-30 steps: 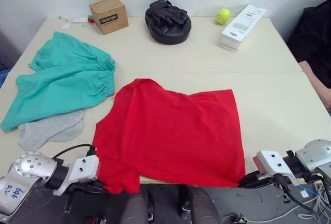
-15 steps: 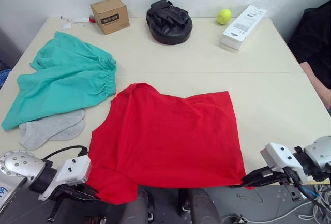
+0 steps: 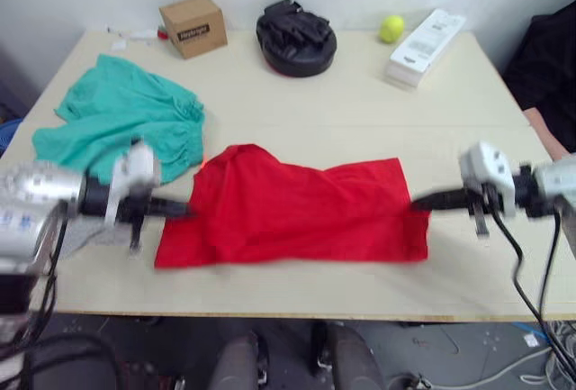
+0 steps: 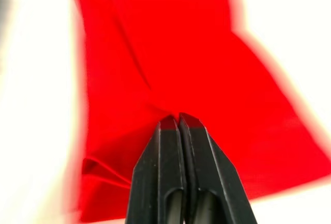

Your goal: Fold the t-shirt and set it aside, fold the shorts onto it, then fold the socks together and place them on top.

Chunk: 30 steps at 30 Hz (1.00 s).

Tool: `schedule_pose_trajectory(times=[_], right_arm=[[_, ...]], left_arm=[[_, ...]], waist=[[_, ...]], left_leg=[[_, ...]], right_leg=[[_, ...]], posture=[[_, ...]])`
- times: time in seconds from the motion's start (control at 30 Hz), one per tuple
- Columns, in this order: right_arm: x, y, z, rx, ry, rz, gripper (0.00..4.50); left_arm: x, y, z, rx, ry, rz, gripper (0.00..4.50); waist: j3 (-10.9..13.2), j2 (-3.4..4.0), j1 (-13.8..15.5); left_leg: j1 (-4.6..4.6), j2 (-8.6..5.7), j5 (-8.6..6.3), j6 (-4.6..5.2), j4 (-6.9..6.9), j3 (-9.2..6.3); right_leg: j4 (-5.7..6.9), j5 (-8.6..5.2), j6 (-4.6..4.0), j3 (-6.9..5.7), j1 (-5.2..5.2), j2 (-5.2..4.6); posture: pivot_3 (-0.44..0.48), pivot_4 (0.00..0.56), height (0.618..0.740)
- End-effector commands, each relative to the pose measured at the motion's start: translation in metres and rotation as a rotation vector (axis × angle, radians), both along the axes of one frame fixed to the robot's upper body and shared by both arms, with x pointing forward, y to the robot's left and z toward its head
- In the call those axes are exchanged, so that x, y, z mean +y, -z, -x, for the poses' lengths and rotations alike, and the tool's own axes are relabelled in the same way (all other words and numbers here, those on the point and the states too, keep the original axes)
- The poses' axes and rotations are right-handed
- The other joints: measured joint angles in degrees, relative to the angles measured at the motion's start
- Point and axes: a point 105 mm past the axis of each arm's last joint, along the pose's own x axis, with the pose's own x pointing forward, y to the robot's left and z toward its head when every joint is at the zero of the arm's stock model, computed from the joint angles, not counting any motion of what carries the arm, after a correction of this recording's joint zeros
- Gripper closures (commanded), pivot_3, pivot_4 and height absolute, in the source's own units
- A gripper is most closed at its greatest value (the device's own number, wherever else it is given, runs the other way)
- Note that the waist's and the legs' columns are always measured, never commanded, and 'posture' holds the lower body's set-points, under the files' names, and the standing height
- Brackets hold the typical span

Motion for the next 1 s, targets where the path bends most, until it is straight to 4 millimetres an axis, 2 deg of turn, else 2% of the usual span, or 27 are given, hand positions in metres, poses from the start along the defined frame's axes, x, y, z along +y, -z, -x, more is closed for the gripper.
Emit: schedule_pose_trajectory(times=[0.03,0.1,0.17,0.2,0.27,0.3,0.37,0.47,0.57,0.67,0.7,0.77,0.83,1.0], right_arm=[[-0.034,-0.100,-0.047,-0.596,0.318,-0.094,4.47],[-0.046,-0.139,-0.046,-0.827,0.403,-0.122,4.47],[-0.052,-0.158,-0.040,-0.958,0.432,-0.110,4.47],[-0.052,-0.162,-0.037,-0.993,0.420,-0.097,4.47],[-0.050,-0.161,-0.031,-1.015,0.371,-0.054,4.47],[-0.047,-0.156,-0.029,-0.985,0.332,-0.059,4.47],[-0.042,-0.144,-0.025,-0.922,0.280,-0.068,4.47],[-0.033,-0.117,-0.019,-0.804,0.180,-0.035,4.47],[-0.027,-0.076,-0.006,-0.594,0.072,0.001,4.47],[-0.022,-0.015,0.026,-0.260,-0.072,0.056,4.47],[-0.020,-0.001,0.037,-0.184,-0.106,0.068,4.47],[-0.018,0.019,0.052,-0.073,-0.139,0.078,4.47],[-0.015,0.036,0.070,0.035,-0.186,0.094,4.47],[-0.016,0.059,0.105,0.238,-0.256,0.134,4.47]], left_arm=[[0.026,-0.145,-0.055,-0.701,-0.374,0.149,4.50],[0.033,-0.199,-0.047,-0.924,-0.434,0.181,4.50],[0.031,-0.229,-0.034,-1.032,-0.403,0.191,4.50],[0.029,-0.238,-0.029,-1.060,-0.379,0.187,4.50],[0.026,-0.240,-0.020,-0.975,-0.301,0.204,4.50],[0.023,-0.232,-0.014,-0.903,-0.244,0.193,4.50],[0.017,-0.204,-0.001,-0.720,-0.125,0.156,4.50],[0.018,-0.147,0.020,-0.473,-0.028,0.035,4.50],[0.025,-0.094,0.041,-0.224,-0.008,-0.029,4.50],[0.031,-0.038,0.060,-0.054,0.013,-0.134,4.50],[0.032,-0.023,0.066,-0.007,0.019,-0.157,4.50],[0.032,-0.003,0.082,0.086,0.039,-0.167,4.50],[0.032,0.015,0.096,0.163,0.045,-0.179,4.50],[0.028,0.052,0.127,0.312,0.073,-0.181,4.50]], waist=[[0.4,-0.53,0.0],[0.5,-0.66,-0.2],[0.5,-0.66,-0.6],[0.4,-0.66,-0.8],[0.4,-0.66,-1.3],[0.4,-0.66,-1.5],[0.5,-0.66,-1.9],[0.5,-0.58,-2.2],[0.6,-0.58,-2.0],[0.7,-0.52,-1.4],[0.7,-0.50,-1.0],[0.7,-0.49,-0.6],[0.7,-0.48,-0.6],[0.7,-0.43,-0.3]], left_leg=[[-0.15,-0.06,0.11,0.03,0.08,0.03],[-1.10,-0.17,0.43,0.03,0.08,0.06],[-1.49,-0.31,0.45,0.01,-0.02,0.34],[-1.44,-0.31,0.44,0.00,-0.07,0.38],[-1.19,-0.31,0.39,0.08,-0.17,0.52],[-1.16,-0.30,0.33,0.19,-0.21,0.61],[-1.16,-0.30,0.28,0.28,-0.29,0.72],[-1.23,-0.25,0.22,0.38,-0.23,0.95],[-1.19,-0.19,0.20,0.42,0.12,0.99],[-0.68,-0.14,0.21,0.46,0.27,0.81],[-0.35,-0.15,0.19,0.43,0.25,0.66],[0.20,-0.17,0.04,0.36,0.12,0.63],[0.20,-0.16,-0.06,0.35,0.12,0.62],[0.15,-0.14,-0.11,0.26,0.07,0.63]], right_leg=[[0.05,0.05,0.09,0.02,-0.16,-0.02],[0.36,0.29,0.23,0.09,-1.11,-0.13],[0.51,0.32,0.29,-0.08,-1.79,-0.18],[0.52,0.32,0.29,-0.35,-1.82,-0.17],[0.64,0.32,0.29,-1.04,-1.79,-0.16],[0.64,0.32,0.29,-1.31,-1.78,-0.16],[0.54,0.31,0.29,-1.39,-1.79,-0.15],[0.29,0.29,0.27,-1.34,-1.76,-0.16],[0.47,0.30,0.29,-1.01,-1.65,-0.25],[0.35,0.33,0.20,-0.61,-1.09,-0.45],[0.29,0.31,0.17,-0.70,-0.70,-0.50],[0.22,0.23,0.05,-0.72,-0.22,-0.64],[0.24,0.23,0.05,-0.73,-0.22,-0.71],[0.30,0.14,-0.10,-0.83,-0.39,-0.78]], posture=[[0.000,0.150,0.740],[0.000,0.150,0.740],[0.000,0.150,0.740],[0.000,0.150,0.740],[0.000,0.150,0.740],[0.000,0.150,0.740],[0.000,0.150,0.740],[0.000,0.150,0.740],[0.000,0.150,0.740],[0.000,0.150,0.740],[0.000,0.150,0.740],[0.000,0.150,0.740],[0.000,0.150,0.740],[0.000,0.150,0.740]])
